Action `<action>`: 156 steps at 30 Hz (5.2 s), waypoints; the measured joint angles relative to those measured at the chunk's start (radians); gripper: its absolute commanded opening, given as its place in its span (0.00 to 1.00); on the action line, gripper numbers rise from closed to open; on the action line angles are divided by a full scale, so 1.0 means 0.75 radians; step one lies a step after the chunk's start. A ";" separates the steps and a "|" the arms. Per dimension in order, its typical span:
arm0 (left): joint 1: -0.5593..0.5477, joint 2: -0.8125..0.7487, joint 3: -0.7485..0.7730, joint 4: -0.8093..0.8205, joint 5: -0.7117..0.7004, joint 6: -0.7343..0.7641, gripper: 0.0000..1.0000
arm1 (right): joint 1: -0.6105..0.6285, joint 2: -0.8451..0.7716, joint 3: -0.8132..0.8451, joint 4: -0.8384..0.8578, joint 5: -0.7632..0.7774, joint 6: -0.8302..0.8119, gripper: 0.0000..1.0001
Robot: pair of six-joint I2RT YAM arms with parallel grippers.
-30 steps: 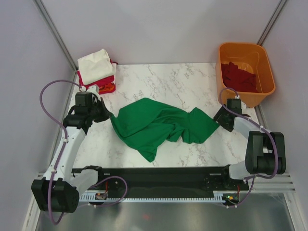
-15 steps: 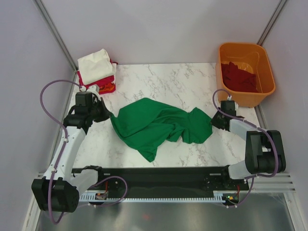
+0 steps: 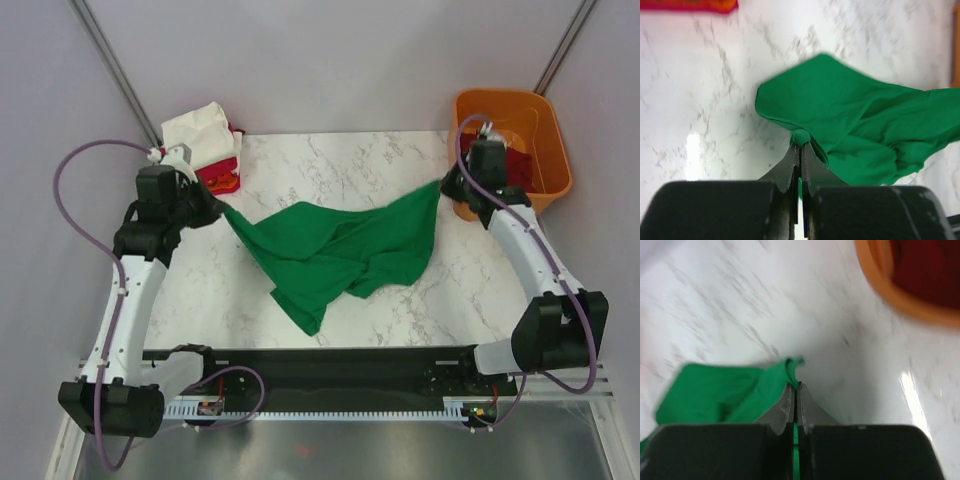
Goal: Fold and stack the t-shirts
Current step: Flatten the tshirt out
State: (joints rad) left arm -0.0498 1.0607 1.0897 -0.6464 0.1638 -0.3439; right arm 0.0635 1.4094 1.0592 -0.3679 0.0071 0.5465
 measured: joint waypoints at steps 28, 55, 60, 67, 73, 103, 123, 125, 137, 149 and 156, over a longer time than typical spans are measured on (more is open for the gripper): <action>0.000 -0.418 0.834 -0.093 -0.121 0.137 0.02 | 0.007 -0.475 1.214 -0.219 0.127 -0.166 0.00; 0.000 -0.691 0.212 -0.427 -0.063 -0.043 0.20 | -0.125 -0.041 0.986 -0.368 -0.246 -0.123 0.00; 0.000 -0.896 -0.153 -0.567 0.052 -0.199 1.00 | -0.095 -0.210 0.584 -0.298 -0.278 -0.079 0.00; -0.001 -0.852 -0.153 -0.581 0.035 -0.215 0.88 | 0.053 -0.331 0.179 -0.350 -0.258 -0.066 0.00; -0.056 -0.424 -0.226 -0.167 0.129 -0.231 0.75 | 0.130 -0.449 -0.014 -0.327 -0.245 -0.071 0.00; -0.500 1.353 0.509 0.385 0.047 -0.098 0.40 | 0.157 -0.443 -0.068 -0.307 -0.211 -0.138 0.00; -0.528 1.303 0.405 0.439 0.022 -0.093 0.51 | 0.174 -0.412 -0.068 -0.307 -0.187 -0.143 0.00; -0.528 1.293 0.391 0.442 0.021 -0.093 0.51 | 0.175 -0.410 -0.068 -0.307 -0.187 -0.143 0.00; -0.541 1.271 0.349 0.446 0.017 -0.073 0.17 | 0.182 -0.391 -0.068 -0.307 -0.182 -0.146 0.00; -0.547 1.240 0.349 0.444 0.019 -0.073 0.17 | 0.188 -0.387 -0.068 -0.307 -0.165 -0.147 0.00; -0.549 0.955 0.348 0.430 0.020 -0.071 0.02 | 0.190 -0.374 -0.052 -0.308 -0.163 -0.147 0.00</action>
State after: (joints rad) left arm -0.4614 1.7771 1.3506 -0.3237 0.1787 -0.3973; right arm 0.2062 1.1290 1.0203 -0.5991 -0.1154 0.4362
